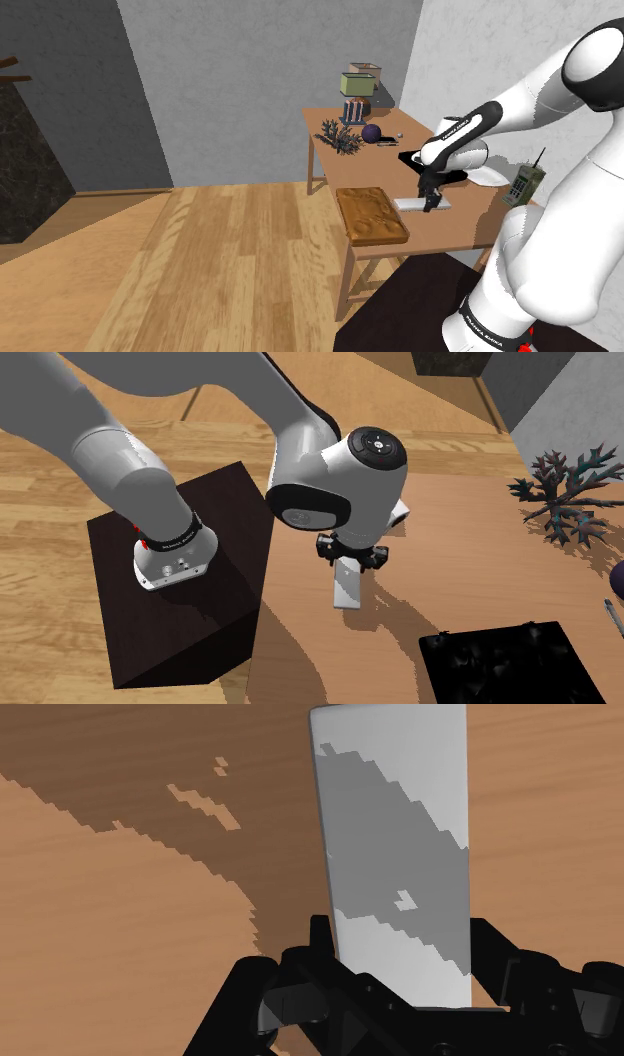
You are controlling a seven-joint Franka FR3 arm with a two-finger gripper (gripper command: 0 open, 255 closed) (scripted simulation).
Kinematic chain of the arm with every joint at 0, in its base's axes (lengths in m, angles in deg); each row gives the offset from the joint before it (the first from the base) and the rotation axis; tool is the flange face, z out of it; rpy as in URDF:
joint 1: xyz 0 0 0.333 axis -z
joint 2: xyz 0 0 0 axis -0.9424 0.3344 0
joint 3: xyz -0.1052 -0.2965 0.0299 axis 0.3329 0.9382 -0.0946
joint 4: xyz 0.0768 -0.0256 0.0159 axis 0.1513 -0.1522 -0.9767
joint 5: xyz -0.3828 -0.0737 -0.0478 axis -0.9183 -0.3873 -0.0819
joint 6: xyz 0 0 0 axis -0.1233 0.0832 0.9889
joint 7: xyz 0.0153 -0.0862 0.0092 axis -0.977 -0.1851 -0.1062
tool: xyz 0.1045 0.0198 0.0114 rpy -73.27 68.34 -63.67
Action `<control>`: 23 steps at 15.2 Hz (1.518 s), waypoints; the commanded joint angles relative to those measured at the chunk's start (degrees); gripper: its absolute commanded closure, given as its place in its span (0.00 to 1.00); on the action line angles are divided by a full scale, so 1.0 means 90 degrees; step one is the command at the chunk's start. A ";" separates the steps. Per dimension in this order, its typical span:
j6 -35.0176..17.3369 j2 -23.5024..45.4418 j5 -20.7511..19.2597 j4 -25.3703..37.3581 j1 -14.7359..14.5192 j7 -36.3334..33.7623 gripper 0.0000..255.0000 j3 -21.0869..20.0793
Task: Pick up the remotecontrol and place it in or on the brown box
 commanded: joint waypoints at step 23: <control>0.2245 -0.1944 -0.1126 0.0434 0.0902 -0.1695 1.00 -0.1939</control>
